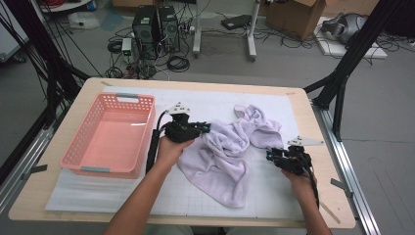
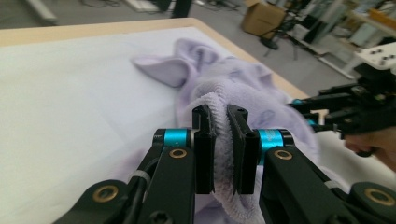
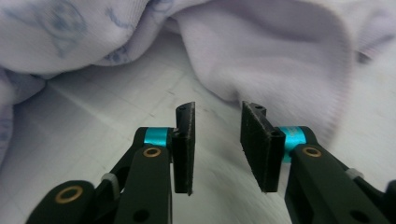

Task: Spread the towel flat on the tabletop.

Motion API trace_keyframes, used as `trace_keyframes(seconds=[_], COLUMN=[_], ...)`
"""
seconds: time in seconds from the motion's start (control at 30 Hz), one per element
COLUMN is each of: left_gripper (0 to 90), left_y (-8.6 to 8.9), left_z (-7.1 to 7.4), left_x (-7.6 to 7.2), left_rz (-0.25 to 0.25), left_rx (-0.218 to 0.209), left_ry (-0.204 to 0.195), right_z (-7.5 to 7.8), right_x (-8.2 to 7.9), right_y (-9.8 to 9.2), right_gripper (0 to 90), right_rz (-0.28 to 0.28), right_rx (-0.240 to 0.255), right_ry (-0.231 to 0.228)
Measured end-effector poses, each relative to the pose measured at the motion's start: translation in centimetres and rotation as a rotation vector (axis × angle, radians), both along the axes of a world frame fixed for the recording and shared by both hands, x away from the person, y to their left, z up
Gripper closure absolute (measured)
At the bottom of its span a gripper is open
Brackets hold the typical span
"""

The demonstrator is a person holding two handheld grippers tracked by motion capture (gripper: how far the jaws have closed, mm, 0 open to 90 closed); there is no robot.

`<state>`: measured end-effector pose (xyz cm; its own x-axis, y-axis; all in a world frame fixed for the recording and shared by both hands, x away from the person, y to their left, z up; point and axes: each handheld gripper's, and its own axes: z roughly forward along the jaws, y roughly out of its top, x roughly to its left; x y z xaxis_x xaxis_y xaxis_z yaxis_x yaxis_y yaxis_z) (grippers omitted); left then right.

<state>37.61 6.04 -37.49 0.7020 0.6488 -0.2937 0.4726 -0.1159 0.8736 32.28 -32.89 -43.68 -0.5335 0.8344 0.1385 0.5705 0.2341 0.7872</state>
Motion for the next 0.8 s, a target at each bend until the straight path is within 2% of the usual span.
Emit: trace_keyframes(seconds=[0.07, 0.23, 0.37, 0.43, 0.53, 0.63, 0.67, 0.7, 0.73, 0.77, 0.8], left_gripper=[81.9, 82.0, 81.9, 81.9, 81.9, 81.9, 81.9, 81.9, 81.9, 81.9, 81.9], left_y=[0.8, 2.8, 4.0, 4.2, 4.3, 4.2, 4.3, 4.3, 4.4, 4.4, 4.6], left_z=[0.1, 0.1, -0.1, -0.2, -0.4, -0.7, -0.8, -0.9, -1.0, -1.0, -1.0], left_x=[0.2, 0.7, 0.9, 0.9, 0.9, 0.9, 0.9, 0.9, 0.8, 0.8, 0.7], left_rz=[0.042, 0.161, 0.201, 0.204, 0.205, 0.207, 0.206, 0.205, 0.205, 0.205, 0.205], left_rx=[0.037, 0.092, 0.121, 0.127, 0.121, 0.116, 0.118, 0.117, 0.116, 0.113, 0.113], left_ry=[-0.007, -0.03, -0.033, -0.033, -0.031, -0.024, -0.023, -0.019, -0.016, -0.014, -0.014], right_z=[-0.1, -0.1, -0.4, -0.7, -1.1, -1.3, -1.3, -1.4, -1.4, -1.4, -1.4], right_x=[0.5, 1.2, 1.7, 1.8, 2.2, 2.8, 3.0, 3.3, 3.6, 3.8, 3.9], right_y=[0.8, 3.5, 5.9, 7.2, 9.4, 11.7, 12.4, 13.0, 13.5, 13.7, 13.8], right_gripper=[67.3, 71.5, 73.3, 66.1, 44.4, 37.3, 38.6, 46.7, 56.7, 77.7, 85.4], right_rz=[0.027, 0.096, 0.153, 0.176, 0.186, 0.152, 0.134, 0.113, 0.108, 0.127, 0.155], right_rx=[0.007, 0.014, 0.011, 0.017, 0.018, 0.01, 0.002, -0.01, -0.02, -0.024, -0.006], right_ry=[-0.001, 0.007, 0.026, 0.036, 0.046, 0.03, 0.026, 0.034, 0.039, 0.039, 0.048])
